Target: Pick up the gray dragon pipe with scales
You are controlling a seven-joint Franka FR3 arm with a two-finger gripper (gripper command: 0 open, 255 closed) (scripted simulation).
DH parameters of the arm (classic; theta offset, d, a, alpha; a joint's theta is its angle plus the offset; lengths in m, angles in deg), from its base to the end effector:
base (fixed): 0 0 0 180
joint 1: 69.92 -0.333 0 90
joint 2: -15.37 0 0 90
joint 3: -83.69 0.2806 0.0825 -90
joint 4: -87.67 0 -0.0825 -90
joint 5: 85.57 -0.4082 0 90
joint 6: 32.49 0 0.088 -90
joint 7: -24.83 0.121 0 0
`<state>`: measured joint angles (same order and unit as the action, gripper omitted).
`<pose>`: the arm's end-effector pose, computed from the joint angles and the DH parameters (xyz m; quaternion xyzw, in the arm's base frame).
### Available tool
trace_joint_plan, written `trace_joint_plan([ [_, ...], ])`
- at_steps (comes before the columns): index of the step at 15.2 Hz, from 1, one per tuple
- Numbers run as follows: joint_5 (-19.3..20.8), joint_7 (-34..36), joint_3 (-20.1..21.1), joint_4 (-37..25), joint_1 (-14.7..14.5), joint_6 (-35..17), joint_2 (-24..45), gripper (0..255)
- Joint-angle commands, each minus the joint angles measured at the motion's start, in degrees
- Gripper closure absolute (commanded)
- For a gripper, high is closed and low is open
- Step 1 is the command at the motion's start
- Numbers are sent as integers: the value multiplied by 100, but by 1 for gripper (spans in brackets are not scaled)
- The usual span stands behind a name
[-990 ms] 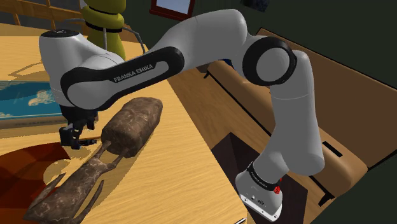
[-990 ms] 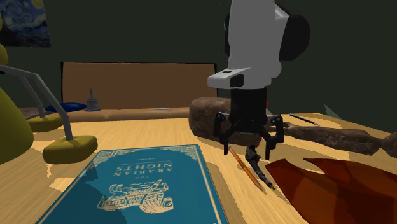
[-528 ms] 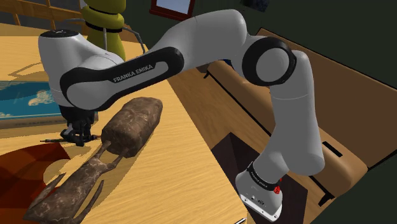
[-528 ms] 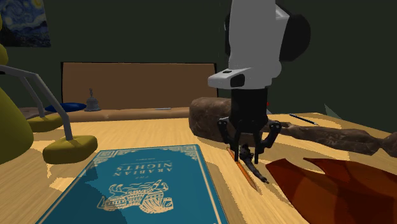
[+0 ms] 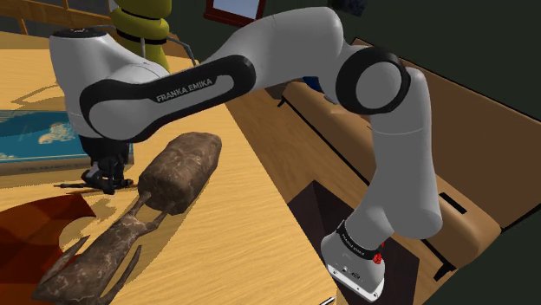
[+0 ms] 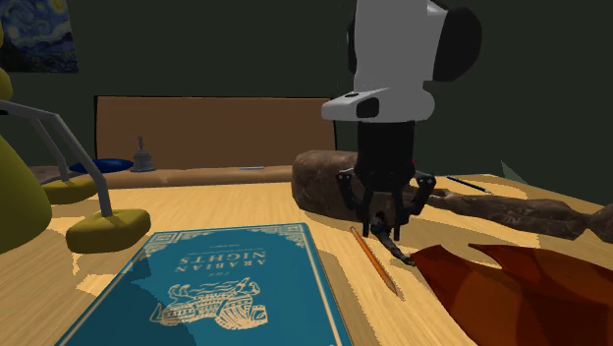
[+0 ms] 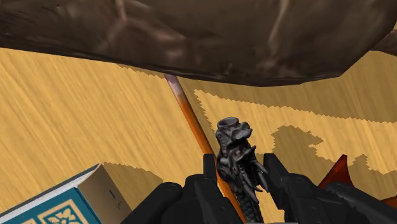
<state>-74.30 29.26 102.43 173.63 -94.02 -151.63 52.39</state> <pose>0.5430 0.4496 0.2463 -0.9374 -0.3478 0.0190 0.0057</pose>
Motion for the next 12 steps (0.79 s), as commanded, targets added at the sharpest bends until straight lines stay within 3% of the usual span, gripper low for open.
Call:
trace_joint_plan([
  [1,-22,-28,11,-58,17,115,-58,255],
  [12,-119,-79,74,-341,36,662,-333,255],
])
